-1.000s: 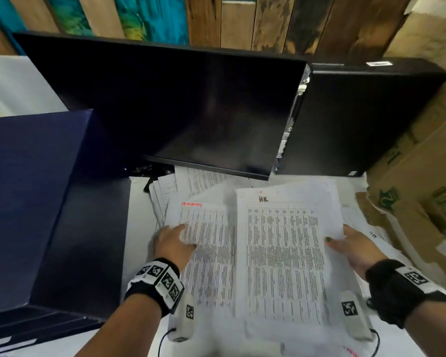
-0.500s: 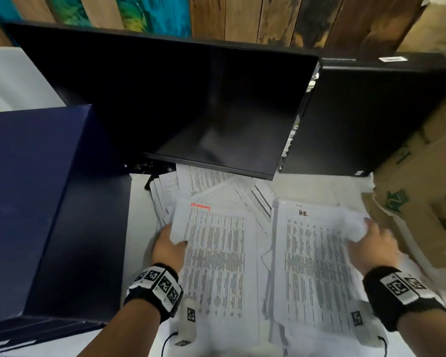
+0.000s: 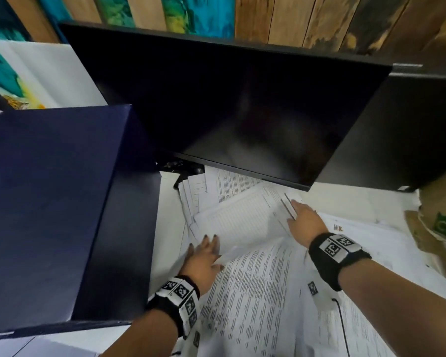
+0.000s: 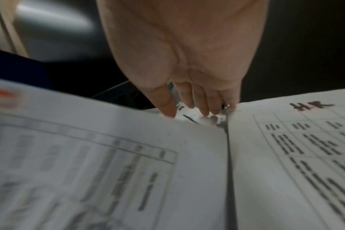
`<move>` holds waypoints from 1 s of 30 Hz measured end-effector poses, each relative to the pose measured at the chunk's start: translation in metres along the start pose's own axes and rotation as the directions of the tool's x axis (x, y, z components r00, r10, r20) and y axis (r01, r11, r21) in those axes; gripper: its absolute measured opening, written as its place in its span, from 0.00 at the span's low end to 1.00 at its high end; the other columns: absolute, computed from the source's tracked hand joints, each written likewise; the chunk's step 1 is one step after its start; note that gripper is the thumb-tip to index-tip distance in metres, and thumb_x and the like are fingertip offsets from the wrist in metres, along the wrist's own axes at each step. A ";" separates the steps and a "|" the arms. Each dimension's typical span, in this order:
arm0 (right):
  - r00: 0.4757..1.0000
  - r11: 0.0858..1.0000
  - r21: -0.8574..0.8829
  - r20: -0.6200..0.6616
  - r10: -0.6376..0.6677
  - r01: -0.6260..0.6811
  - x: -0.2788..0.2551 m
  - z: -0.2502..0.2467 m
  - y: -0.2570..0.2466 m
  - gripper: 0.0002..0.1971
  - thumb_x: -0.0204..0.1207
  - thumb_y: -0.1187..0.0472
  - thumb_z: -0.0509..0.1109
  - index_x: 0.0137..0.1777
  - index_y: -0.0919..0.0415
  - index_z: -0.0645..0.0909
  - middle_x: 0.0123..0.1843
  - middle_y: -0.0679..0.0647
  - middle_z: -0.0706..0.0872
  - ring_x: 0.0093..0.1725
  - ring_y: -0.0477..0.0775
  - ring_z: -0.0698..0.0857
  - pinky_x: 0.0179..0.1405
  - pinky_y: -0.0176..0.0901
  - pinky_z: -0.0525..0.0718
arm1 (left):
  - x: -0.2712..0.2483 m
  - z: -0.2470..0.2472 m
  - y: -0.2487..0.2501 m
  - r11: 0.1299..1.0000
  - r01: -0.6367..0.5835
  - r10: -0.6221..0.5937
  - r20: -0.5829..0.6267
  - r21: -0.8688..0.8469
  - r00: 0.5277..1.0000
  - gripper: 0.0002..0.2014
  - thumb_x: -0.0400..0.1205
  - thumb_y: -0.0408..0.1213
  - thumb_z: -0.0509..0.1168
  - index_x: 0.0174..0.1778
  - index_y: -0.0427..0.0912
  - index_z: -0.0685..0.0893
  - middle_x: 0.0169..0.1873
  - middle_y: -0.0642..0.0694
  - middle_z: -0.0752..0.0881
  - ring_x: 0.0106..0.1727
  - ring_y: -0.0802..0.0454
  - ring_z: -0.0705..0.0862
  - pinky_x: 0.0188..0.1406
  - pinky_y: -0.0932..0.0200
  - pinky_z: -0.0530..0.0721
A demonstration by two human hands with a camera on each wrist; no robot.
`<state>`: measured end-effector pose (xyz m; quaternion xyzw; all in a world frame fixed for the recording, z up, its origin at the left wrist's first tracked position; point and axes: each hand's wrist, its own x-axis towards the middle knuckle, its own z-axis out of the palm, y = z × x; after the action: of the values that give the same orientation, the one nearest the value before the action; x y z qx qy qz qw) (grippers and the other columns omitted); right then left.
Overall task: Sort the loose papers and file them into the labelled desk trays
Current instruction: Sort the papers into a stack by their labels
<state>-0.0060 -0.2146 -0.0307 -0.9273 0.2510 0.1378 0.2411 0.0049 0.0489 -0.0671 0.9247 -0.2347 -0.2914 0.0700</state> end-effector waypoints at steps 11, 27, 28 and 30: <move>0.996 0.931 -0.354 -0.016 0.086 -0.086 0.026 0.009 -0.003 0.27 0.80 0.60 0.59 0.79 0.48 0.62 0.76 0.53 0.67 0.74 0.56 0.70 0.77 0.74 0.46 | -0.014 -0.010 -0.015 0.973 -0.030 -0.044 -0.314 -0.228 0.948 0.15 0.80 0.42 0.64 0.62 0.48 0.83 0.58 0.53 0.83 0.63 0.54 0.78 0.69 0.64 0.69; 0.998 0.998 0.011 0.031 -0.054 0.054 0.005 0.036 -0.018 0.12 0.82 0.49 0.60 0.59 0.45 0.82 0.59 0.50 0.85 0.59 0.56 0.81 0.67 0.60 0.73 | -0.014 0.001 -0.024 0.928 0.091 -0.210 -0.305 -0.362 0.929 0.21 0.75 0.45 0.70 0.66 0.57 0.81 0.71 0.60 0.70 0.74 0.51 0.63 0.77 0.55 0.54; 0.997 0.997 0.050 0.053 -0.061 0.059 0.005 0.037 -0.020 0.09 0.81 0.50 0.61 0.53 0.46 0.83 0.54 0.51 0.86 0.54 0.55 0.82 0.64 0.58 0.76 | -0.015 0.002 -0.024 0.930 0.093 -0.214 -0.321 -0.354 0.922 0.21 0.75 0.46 0.71 0.64 0.57 0.82 0.69 0.60 0.72 0.72 0.52 0.64 0.74 0.57 0.54; 0.993 0.988 0.127 0.070 -0.098 0.089 0.003 0.036 -0.022 0.06 0.81 0.55 0.64 0.46 0.50 0.82 0.48 0.53 0.86 0.46 0.53 0.81 0.53 0.47 0.78 | -0.017 0.002 -0.024 0.927 0.083 -0.214 -0.332 -0.366 0.919 0.19 0.73 0.46 0.71 0.61 0.54 0.84 0.65 0.59 0.73 0.69 0.52 0.66 0.70 0.59 0.56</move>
<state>0.0033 -0.1805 -0.0533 -0.9155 0.2060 0.1455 0.3135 0.0008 0.0782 -0.0659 0.9513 -0.0907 -0.1548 0.2507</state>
